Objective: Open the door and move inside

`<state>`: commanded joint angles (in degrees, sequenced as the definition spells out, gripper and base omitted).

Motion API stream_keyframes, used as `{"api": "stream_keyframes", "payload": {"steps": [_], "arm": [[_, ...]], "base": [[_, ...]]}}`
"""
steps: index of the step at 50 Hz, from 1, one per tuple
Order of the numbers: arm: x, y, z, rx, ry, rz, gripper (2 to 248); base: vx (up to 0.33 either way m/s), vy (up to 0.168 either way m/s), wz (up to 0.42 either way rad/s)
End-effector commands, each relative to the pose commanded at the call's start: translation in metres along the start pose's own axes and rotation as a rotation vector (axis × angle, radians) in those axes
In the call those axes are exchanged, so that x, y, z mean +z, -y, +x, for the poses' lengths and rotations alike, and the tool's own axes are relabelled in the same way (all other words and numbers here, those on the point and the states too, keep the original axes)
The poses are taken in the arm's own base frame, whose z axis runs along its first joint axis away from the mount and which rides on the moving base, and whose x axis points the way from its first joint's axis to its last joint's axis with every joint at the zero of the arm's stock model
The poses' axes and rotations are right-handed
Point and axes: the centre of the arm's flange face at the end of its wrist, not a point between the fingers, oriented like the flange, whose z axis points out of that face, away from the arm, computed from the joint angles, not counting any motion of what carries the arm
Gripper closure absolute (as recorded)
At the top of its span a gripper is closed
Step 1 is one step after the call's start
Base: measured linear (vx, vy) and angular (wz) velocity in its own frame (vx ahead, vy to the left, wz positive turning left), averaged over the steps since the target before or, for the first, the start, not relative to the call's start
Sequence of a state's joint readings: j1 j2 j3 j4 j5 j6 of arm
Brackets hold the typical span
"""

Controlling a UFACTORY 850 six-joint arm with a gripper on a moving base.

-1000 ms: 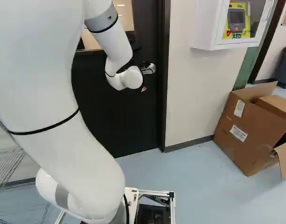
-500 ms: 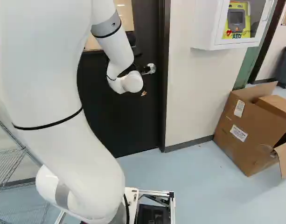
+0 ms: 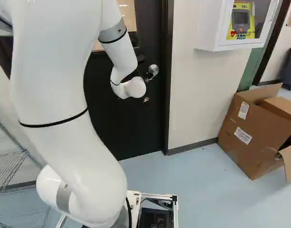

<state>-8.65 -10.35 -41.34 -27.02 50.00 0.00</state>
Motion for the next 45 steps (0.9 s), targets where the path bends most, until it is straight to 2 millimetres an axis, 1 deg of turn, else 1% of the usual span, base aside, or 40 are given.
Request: {"api": "stream_keyframes", "payload": {"steps": [13, 45], "arm": [[0.001, 0.004, -0.014, 0.011, 0.027, 0.008, 3], [0.011, 0.011, -0.047, 0.035, 0.09, 0.029, 3]], "base": [[0.0, 0.0, 0.0], [0.0, 0.0, 0.0]]}}
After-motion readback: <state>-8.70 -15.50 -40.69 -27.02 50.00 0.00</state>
